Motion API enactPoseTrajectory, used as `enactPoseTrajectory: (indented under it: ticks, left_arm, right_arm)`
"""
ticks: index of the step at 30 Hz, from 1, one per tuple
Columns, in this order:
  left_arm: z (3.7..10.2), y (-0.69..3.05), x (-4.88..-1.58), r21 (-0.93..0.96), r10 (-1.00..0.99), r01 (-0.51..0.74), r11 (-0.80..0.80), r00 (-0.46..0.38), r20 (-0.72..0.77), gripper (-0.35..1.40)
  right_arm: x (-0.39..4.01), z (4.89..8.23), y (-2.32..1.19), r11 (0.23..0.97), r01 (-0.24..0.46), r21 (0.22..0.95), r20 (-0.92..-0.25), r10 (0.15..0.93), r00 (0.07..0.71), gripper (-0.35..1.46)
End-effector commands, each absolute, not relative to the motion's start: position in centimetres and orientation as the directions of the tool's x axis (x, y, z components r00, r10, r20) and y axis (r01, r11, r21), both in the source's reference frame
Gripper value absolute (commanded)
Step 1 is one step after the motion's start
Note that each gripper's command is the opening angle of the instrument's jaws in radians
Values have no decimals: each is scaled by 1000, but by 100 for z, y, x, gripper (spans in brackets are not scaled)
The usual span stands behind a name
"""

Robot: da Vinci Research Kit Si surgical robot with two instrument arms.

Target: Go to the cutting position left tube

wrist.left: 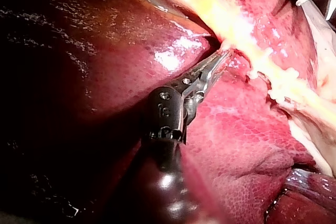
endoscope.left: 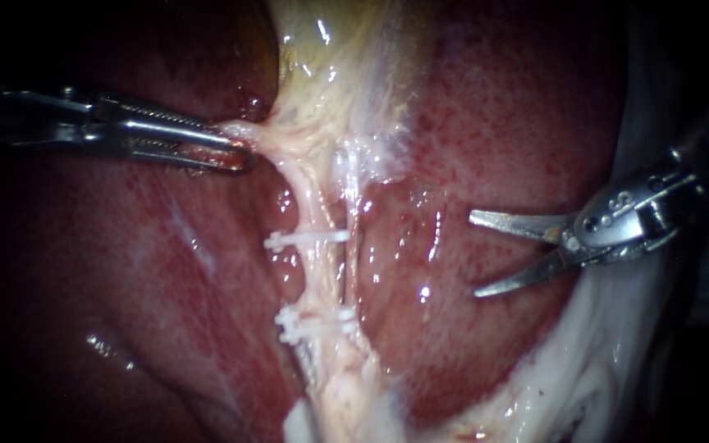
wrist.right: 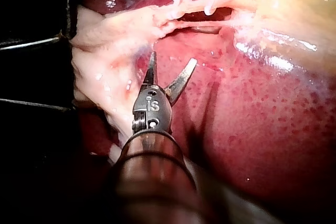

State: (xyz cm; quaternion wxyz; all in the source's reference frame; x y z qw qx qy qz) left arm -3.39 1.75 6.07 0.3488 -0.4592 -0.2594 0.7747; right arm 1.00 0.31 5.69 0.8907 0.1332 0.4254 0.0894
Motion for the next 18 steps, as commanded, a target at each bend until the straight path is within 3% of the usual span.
enactPoseTrajectory:
  ticks: [1,11,18]
  left_arm:
    - [602,176,-337,-724,779,-300,-621,-335,-530,-35]
    - [550,199,-297,-726,790,-317,-611,-306,-531,-35]
    - [550,199,-296,-724,791,-322,-610,-304,-531,-35]
  right_arm:
    - [100,569,30,948,-43,315,-735,273,621,143]
    - [101,569,31,946,-34,322,-736,273,619,143]
    - [118,571,28,936,12,352,-747,273,607,143]
